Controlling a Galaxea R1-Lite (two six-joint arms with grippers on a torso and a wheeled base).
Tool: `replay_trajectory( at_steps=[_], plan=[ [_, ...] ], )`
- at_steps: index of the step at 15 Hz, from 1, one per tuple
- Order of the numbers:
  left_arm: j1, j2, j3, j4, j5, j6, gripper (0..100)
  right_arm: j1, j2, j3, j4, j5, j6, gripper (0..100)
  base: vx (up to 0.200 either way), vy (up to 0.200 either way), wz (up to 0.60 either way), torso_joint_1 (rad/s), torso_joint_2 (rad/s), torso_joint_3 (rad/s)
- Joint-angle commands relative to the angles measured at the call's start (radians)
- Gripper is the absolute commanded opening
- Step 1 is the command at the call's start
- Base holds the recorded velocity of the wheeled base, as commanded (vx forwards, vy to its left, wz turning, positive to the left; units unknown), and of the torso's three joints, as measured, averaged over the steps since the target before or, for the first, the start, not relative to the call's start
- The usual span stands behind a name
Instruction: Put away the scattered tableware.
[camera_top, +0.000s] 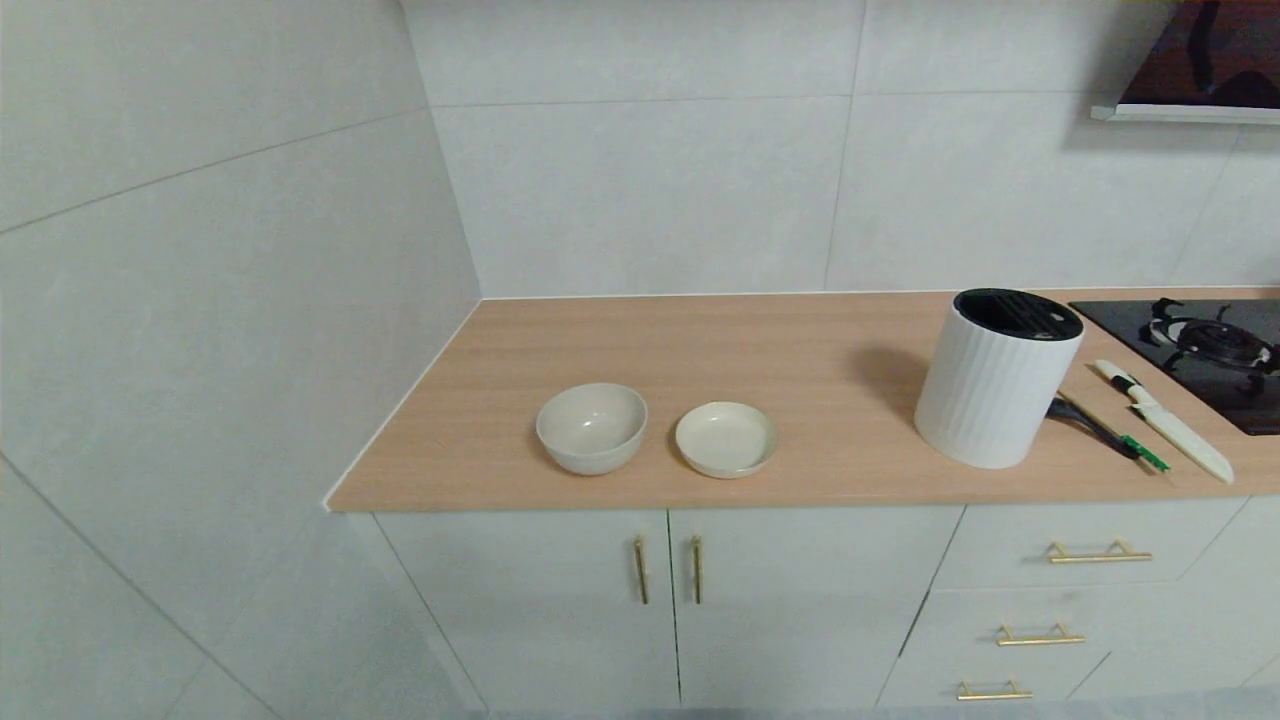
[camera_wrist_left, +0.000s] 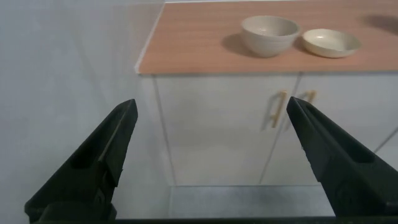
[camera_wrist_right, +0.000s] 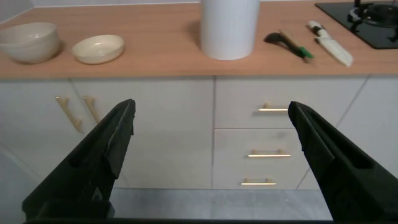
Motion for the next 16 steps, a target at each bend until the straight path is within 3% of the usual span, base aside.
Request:
replay_trajectory(
  at_steps=[1,13,16],
  plan=[
    [0.000,0.000,0.000,0.000,0.000,0.000,100,0.000,0.000,0.000,0.000,0.000,0.000,100,0.000,0.000,0.00,0.000,0.00,0.000],
    [0.000,0.000,0.000,0.000,0.001,0.000,100,0.000,0.000,0.000,0.000,0.000,0.000,100,0.000,0.000,0.00,0.000,0.00,0.000],
    [0.000,0.000,0.000,0.000,0.001,0.000,100,0.000,0.000,0.000,0.000,0.000,0.000,100,0.000,0.000,0.00,-0.150,0.32,0.170]
  ],
)
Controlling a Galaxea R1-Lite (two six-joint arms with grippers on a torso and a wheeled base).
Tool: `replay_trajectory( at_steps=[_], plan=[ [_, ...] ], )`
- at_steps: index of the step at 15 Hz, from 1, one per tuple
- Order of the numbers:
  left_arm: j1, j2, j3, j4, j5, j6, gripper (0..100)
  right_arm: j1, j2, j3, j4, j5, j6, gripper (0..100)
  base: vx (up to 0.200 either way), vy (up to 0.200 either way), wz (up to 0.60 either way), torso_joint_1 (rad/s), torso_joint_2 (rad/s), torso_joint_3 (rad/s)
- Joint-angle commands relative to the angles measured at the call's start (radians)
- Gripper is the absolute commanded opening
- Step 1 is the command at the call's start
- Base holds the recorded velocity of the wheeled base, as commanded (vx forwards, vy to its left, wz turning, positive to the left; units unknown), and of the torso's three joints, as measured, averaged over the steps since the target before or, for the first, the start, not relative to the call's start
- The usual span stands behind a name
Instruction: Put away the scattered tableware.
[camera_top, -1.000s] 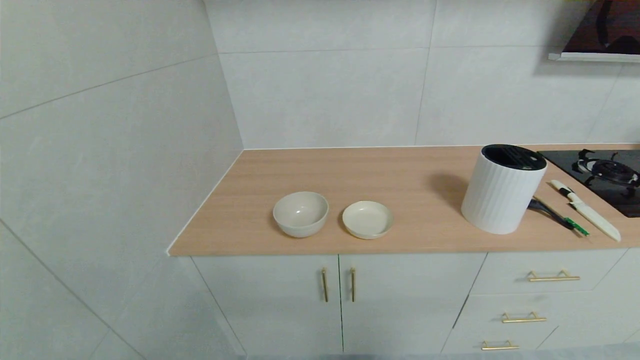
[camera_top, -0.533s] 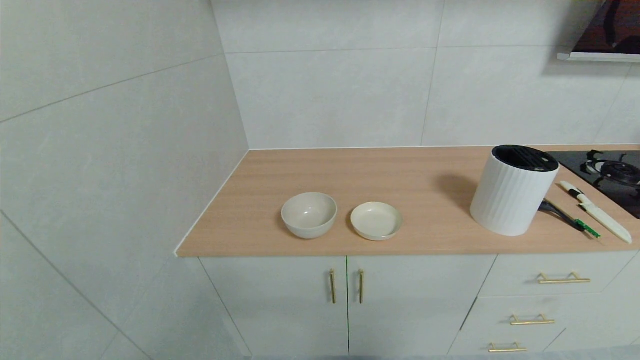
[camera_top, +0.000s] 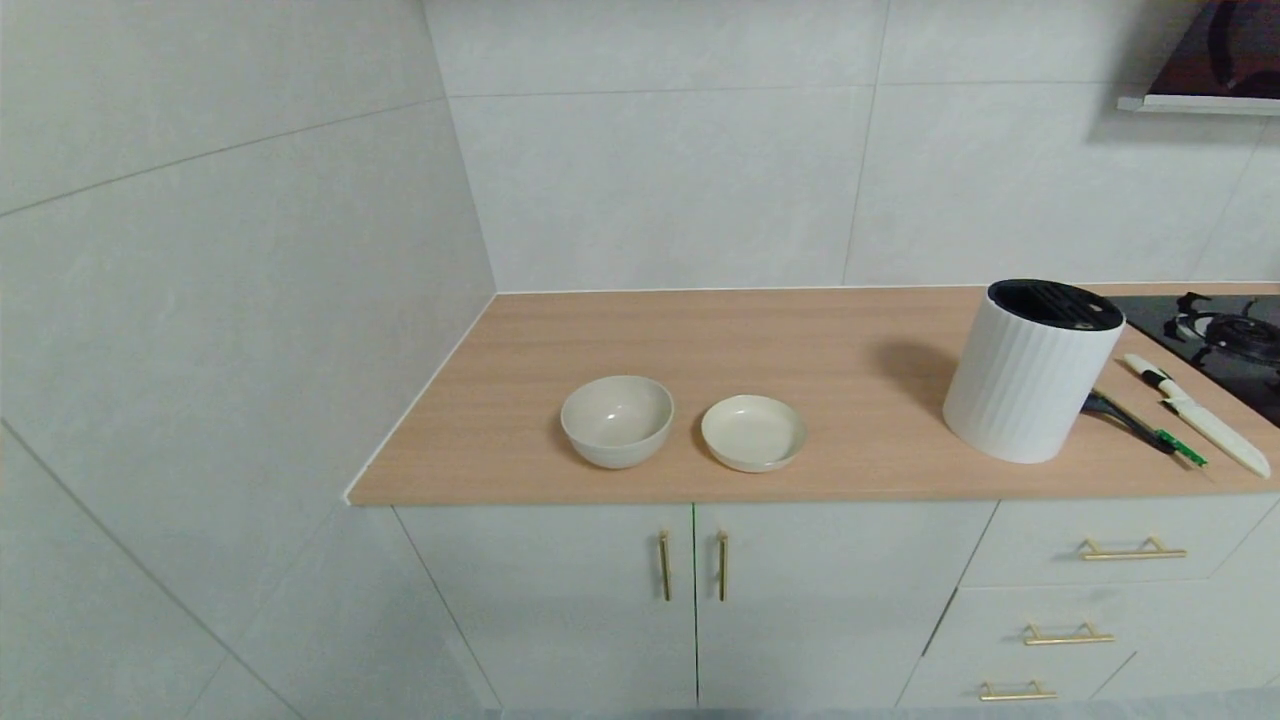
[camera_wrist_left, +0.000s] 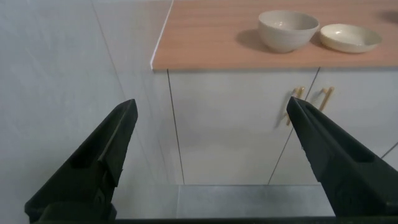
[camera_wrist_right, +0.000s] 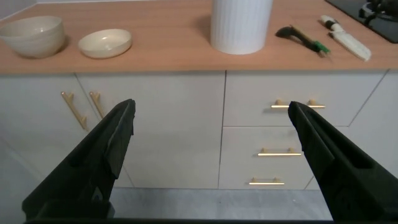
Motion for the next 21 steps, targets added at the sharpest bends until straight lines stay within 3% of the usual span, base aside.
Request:
replay_trajectory(
  at_steps=[1,21],
  plan=[
    [0.000,0.000,0.000,0.001,0.002,0.000,100,0.000,0.000,0.000,0.000,0.000,0.000,100,0.000,0.000,0.00,-0.203,0.43,0.232],
    [-0.002,0.000,0.000,0.001,0.000,0.000,100,0.000,0.000,0.000,0.000,0.000,0.000,100,0.000,0.000,0.00,-0.222,0.52,0.288]
  ],
)
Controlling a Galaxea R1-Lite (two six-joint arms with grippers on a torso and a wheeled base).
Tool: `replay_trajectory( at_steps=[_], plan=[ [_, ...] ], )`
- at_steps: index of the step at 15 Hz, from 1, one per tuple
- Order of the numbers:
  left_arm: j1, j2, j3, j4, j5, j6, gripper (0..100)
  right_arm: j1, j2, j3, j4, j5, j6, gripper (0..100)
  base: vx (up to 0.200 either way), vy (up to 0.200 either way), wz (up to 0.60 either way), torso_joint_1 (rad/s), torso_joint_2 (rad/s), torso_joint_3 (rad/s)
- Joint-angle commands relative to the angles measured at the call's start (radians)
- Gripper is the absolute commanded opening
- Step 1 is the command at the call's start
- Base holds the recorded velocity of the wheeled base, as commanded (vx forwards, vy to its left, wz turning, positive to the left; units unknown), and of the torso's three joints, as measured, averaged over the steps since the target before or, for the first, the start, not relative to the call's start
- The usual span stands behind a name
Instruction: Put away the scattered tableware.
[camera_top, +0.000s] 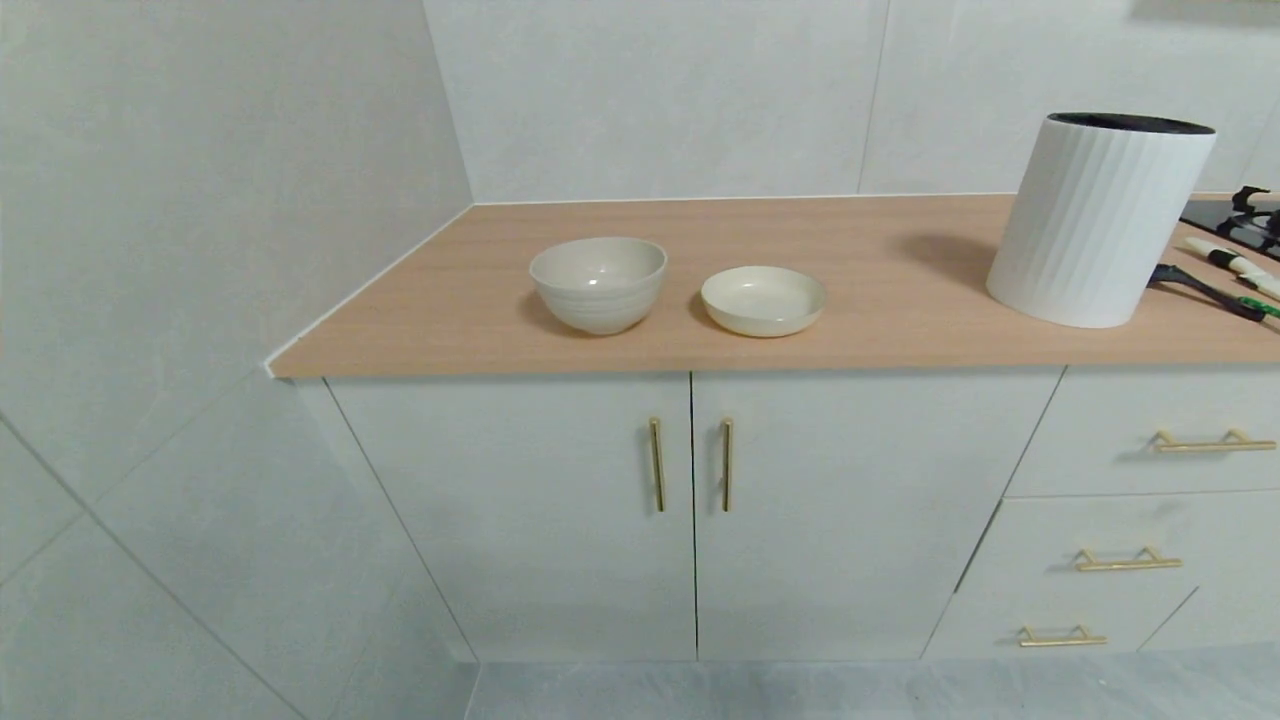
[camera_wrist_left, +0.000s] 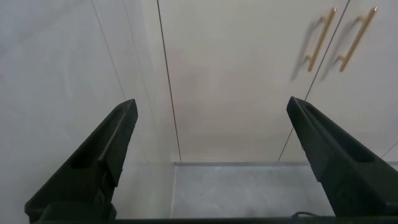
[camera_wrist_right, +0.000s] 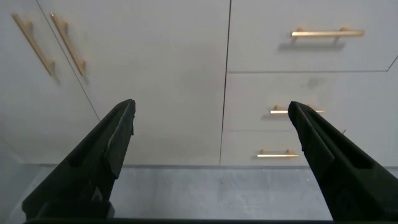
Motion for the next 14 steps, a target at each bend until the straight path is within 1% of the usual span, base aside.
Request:
replay_trajectory(
  at_steps=[1,9,11,14],
  plan=[
    [0.000,0.000,0.000,0.000,0.001,0.000,100,0.000,0.000,0.000,0.000,0.001,0.000,100,0.000,0.000,0.00,-0.173,0.48,0.290],
    [-0.002,0.000,0.000,0.000,0.001,0.000,100,0.000,0.000,0.000,0.000,0.001,0.000,100,0.000,0.000,0.00,-0.147,0.45,0.306],
    [0.000,0.000,0.000,0.000,0.001,0.000,100,0.000,0.000,0.000,0.000,0.001,0.000,100,0.000,0.000,0.00,-0.066,0.25,0.161],
    [-0.002,0.000,0.000,0.000,-0.001,0.000,100,0.000,0.000,0.000,0.000,0.001,0.000,100,0.000,0.000,0.00,-0.013,0.06,0.037]
  ],
)
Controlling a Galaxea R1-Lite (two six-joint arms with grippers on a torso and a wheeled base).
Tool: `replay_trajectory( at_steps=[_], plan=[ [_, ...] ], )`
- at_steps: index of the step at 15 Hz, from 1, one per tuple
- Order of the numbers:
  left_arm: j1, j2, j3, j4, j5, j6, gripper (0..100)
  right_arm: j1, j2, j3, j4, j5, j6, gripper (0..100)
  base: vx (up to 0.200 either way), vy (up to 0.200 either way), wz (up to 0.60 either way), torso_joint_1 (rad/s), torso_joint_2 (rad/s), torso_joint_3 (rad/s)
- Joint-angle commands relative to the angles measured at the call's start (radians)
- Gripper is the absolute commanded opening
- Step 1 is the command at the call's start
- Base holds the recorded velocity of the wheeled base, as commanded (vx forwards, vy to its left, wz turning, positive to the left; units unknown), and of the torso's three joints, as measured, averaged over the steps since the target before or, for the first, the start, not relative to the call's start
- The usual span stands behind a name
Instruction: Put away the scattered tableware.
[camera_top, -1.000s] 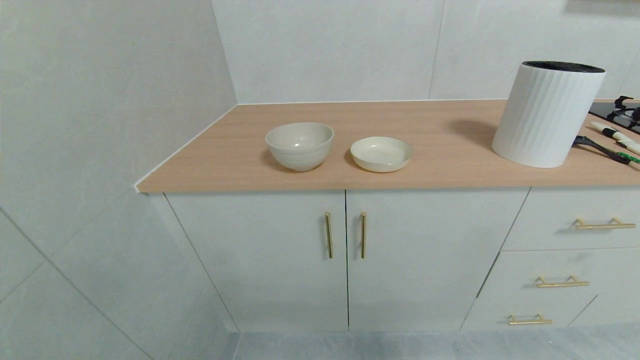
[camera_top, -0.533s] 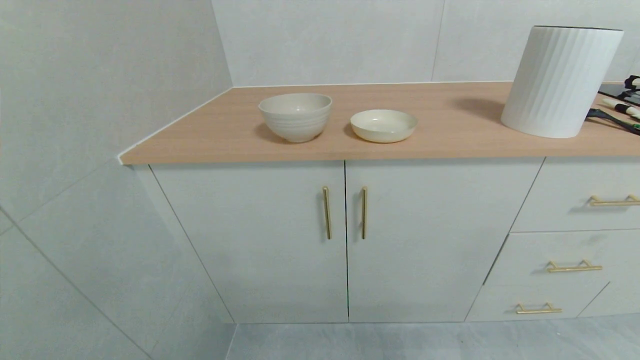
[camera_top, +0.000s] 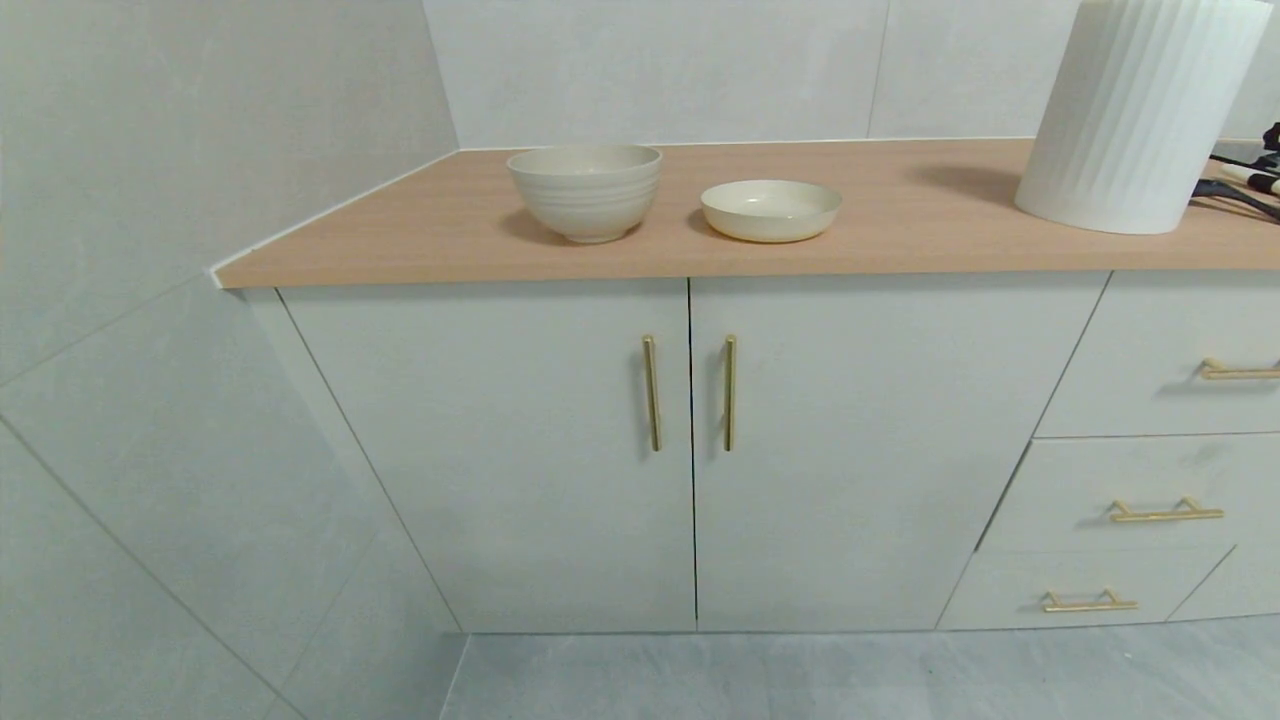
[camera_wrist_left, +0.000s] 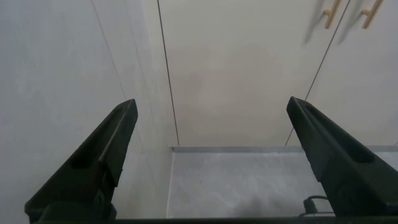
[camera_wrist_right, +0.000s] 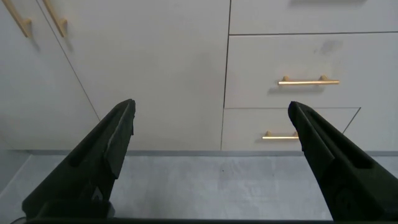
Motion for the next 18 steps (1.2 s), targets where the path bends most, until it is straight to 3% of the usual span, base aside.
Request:
replay_trajectory(
  at_steps=[1,3,8,18],
  plan=[
    [0.000,0.000,0.000,0.000,0.001,0.000,100,0.001,0.000,0.000,0.000,0.000,0.000,100,0.000,0.000,0.00,0.000,0.00,0.000],
    [0.000,0.000,0.000,0.000,0.001,0.000,100,0.001,0.000,0.000,0.000,0.000,0.000,100,0.000,0.000,0.00,0.000,0.00,0.000],
    [0.000,0.000,0.000,0.000,0.001,0.000,100,0.001,0.000,0.000,0.000,-0.001,0.001,100,0.200,0.000,0.00,0.000,0.01,0.007],
    [0.000,0.000,0.000,0.000,-0.001,0.003,100,0.001,0.000,0.000,0.000,-0.001,-0.003,100,0.000,0.000,0.00,0.000,0.00,0.000]
  ],
)
